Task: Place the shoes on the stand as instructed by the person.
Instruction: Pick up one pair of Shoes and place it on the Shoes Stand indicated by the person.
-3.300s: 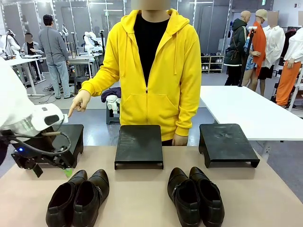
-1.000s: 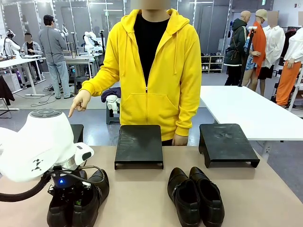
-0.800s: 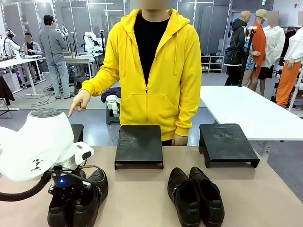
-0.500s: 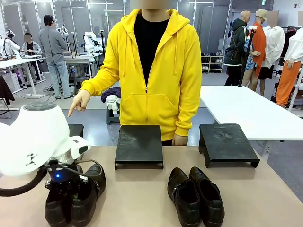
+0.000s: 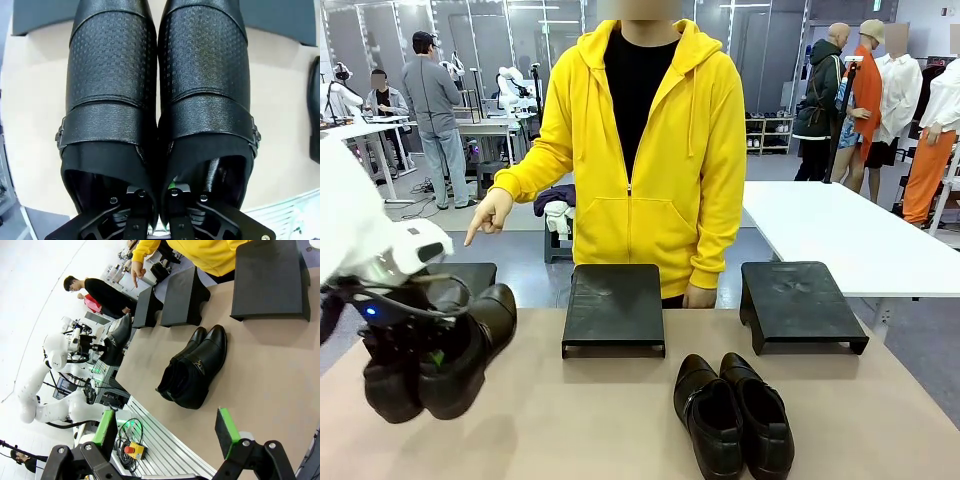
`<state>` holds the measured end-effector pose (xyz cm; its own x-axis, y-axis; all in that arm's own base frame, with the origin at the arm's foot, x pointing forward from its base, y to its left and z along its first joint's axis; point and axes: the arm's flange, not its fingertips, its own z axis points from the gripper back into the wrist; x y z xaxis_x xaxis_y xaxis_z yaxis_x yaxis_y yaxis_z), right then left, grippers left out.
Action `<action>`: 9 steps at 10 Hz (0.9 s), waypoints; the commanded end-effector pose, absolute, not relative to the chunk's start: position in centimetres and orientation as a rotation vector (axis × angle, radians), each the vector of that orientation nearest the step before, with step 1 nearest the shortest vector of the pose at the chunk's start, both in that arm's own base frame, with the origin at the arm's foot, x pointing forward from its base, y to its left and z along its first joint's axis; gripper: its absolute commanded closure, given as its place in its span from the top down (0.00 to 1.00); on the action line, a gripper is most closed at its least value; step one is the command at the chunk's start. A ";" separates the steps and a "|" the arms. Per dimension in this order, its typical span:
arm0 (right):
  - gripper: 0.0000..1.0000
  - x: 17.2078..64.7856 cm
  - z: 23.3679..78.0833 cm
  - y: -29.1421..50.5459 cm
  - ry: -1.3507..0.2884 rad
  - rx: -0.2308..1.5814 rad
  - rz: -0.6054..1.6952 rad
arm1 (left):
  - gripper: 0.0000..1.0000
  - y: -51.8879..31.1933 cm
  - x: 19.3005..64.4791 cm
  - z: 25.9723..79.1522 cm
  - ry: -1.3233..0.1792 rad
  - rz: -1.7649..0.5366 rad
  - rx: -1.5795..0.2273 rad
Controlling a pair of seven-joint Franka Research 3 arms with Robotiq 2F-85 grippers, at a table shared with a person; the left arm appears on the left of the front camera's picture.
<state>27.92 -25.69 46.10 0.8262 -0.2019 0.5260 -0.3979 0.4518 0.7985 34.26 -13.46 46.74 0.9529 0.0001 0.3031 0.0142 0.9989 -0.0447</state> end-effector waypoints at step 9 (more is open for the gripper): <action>1.00 27.9 46.2 -25.7 -0.635 1.122 0.143 | 0.00 -7.1 35.2 49.1 -0.376 -0.043 -0.031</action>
<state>27.93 -25.69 46.10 0.8263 -0.2019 0.5259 -0.3978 0.4519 0.7985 35.18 -6.90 48.45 0.9332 -0.0440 0.3567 0.0552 0.9982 -0.0213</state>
